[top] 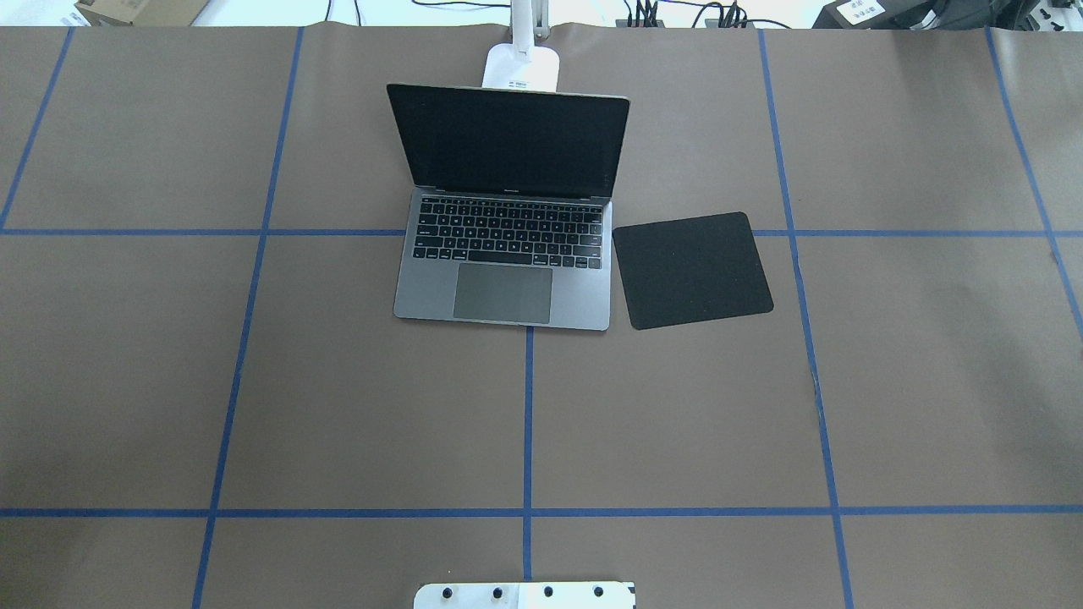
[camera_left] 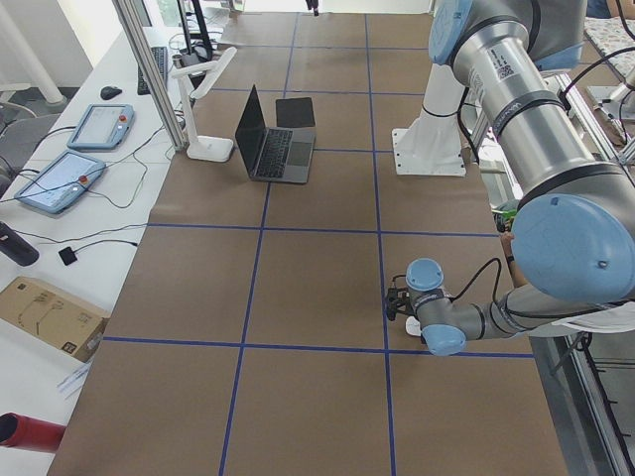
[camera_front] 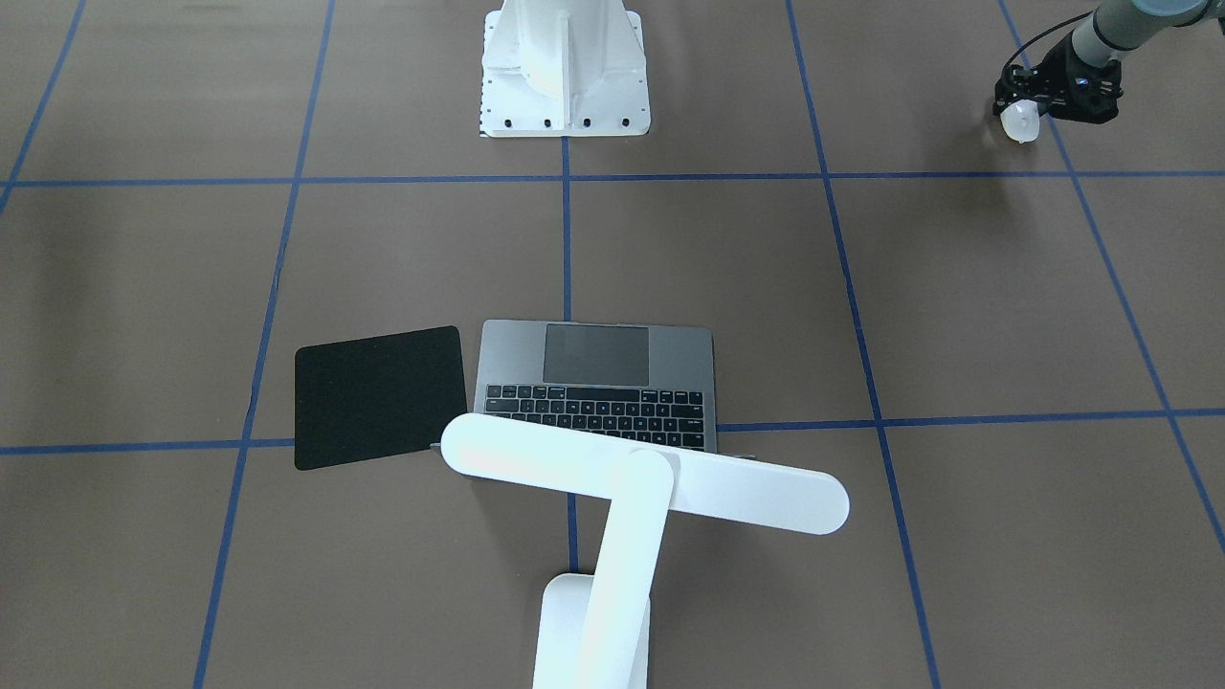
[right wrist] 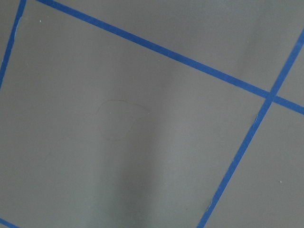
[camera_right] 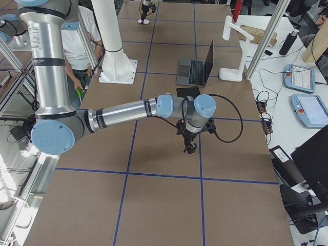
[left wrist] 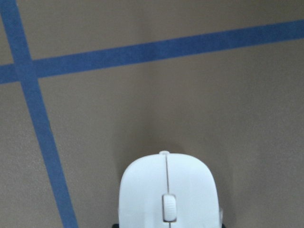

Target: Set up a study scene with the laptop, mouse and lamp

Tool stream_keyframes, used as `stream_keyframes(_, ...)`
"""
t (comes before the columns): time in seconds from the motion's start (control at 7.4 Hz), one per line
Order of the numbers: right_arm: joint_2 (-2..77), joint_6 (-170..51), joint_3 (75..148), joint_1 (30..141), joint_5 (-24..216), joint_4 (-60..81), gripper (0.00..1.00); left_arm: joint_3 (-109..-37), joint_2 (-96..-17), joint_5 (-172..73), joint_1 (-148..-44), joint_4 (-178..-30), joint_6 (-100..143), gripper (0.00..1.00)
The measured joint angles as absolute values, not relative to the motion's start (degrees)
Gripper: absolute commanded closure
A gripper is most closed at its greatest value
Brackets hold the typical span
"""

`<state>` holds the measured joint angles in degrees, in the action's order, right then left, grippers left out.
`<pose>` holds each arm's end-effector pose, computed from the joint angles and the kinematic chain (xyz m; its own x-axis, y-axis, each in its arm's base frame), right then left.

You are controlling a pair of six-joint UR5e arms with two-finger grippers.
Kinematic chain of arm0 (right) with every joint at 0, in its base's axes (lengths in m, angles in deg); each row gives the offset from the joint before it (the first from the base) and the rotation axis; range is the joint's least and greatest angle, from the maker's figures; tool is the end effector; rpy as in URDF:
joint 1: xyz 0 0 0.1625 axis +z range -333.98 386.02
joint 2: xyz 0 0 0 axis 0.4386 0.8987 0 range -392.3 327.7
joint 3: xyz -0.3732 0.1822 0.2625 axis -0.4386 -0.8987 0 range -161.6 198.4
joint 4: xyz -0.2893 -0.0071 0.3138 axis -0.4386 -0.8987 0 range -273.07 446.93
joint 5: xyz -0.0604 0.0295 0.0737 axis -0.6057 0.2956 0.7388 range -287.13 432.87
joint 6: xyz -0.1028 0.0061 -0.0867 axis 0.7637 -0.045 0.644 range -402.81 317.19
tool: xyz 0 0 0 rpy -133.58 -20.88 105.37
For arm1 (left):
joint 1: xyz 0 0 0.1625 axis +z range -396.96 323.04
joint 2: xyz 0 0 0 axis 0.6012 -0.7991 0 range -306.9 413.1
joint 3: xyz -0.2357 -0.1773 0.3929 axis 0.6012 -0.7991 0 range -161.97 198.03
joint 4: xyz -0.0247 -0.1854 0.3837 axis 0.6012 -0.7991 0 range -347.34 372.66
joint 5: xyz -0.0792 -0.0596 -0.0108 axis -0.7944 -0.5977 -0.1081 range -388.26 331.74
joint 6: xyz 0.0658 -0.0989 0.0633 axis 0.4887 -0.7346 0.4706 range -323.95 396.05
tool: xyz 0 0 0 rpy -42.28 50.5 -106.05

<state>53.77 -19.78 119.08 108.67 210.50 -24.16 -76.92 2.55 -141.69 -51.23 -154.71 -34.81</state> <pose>-0.0323 -0.5151 0.6518 0.5752 -0.3888 0.7198 0.3826 0.9055 0.1834 0.1539 -0.1214 0.7943 0.6591 0.1427 -0.7383 -0.2669 0.9623 -0.0523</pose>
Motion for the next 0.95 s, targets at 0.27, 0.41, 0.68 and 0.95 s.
stream_keyframes(0.27,53.7,-19.8,119.1,108.7,210.5,-24.2,0.01,-77.2,1.9,-141.6,-51.3,-156.8,-36.7,0.31)
stream_keyframes(0.41,53.7,-19.8,119.1,108.7,210.5,-24.2,0.01,-77.4,0.8,-141.6,-51.4,-157.2,-37.3,0.31)
stream_keyframes(0.68,53.7,-19.8,119.0,108.7,210.5,-24.2,0.01,-79.8,-1.0,-141.5,-51.9,-157.4,-37.6,0.31)
stream_keyframes(0.95,53.7,-19.8,118.9,108.7,210.4,-24.2,0.01,-84.7,-1.1,-141.5,-53.2,-157.2,-37.6,0.31)
